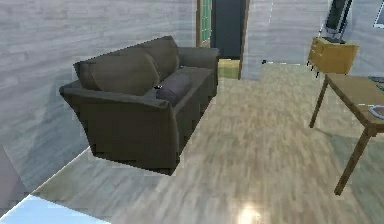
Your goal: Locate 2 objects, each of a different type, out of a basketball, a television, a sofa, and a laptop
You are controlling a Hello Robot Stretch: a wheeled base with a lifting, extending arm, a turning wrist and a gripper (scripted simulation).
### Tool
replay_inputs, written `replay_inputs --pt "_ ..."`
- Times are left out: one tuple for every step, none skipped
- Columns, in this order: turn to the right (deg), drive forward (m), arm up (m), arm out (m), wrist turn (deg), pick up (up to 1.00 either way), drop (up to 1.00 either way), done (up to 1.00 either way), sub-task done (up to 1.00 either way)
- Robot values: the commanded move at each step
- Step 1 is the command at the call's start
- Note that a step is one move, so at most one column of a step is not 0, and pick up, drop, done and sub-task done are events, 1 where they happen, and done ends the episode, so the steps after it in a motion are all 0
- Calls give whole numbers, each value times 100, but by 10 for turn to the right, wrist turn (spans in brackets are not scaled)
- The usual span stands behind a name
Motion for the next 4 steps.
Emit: replay_inputs --pt "30 0 0 0 0 0 0 0 0" --pt "0 70 0 0 0 0 0 0 0" --pt "-120 0 0 0 0 0 0 0 0" --pt "0 0 0 0 0 0 0 100 0"
